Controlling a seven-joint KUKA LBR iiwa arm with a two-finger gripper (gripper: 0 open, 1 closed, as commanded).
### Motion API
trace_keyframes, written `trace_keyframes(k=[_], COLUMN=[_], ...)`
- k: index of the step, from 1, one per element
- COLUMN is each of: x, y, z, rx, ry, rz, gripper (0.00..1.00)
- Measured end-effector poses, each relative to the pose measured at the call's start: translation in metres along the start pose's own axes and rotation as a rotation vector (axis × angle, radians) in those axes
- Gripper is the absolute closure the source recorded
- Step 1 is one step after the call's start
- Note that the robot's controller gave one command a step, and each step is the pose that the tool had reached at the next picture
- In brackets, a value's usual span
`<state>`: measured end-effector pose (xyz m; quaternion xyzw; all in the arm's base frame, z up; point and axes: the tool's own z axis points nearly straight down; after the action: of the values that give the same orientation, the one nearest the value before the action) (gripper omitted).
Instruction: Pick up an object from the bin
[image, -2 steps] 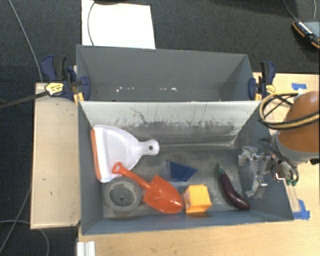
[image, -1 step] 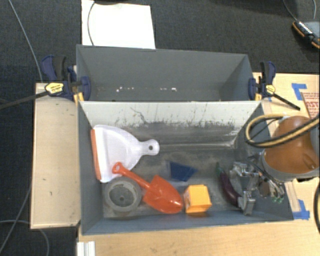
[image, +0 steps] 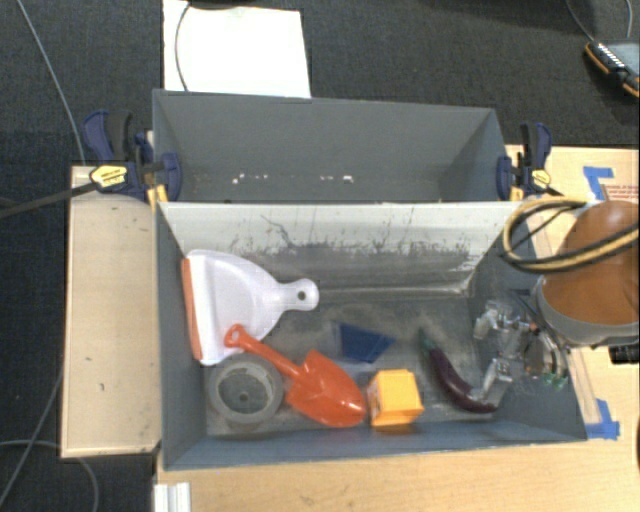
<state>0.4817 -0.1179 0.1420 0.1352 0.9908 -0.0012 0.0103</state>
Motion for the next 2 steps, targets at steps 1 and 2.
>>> trace_keyframes(k=[1,2], x=[0.005,0.006], y=[0.004,0.013], z=[0.042,0.072], rx=[0.0,0.0], ry=[0.013,0.002], rz=[0.039,0.211], gripper=[0.0,0.0])
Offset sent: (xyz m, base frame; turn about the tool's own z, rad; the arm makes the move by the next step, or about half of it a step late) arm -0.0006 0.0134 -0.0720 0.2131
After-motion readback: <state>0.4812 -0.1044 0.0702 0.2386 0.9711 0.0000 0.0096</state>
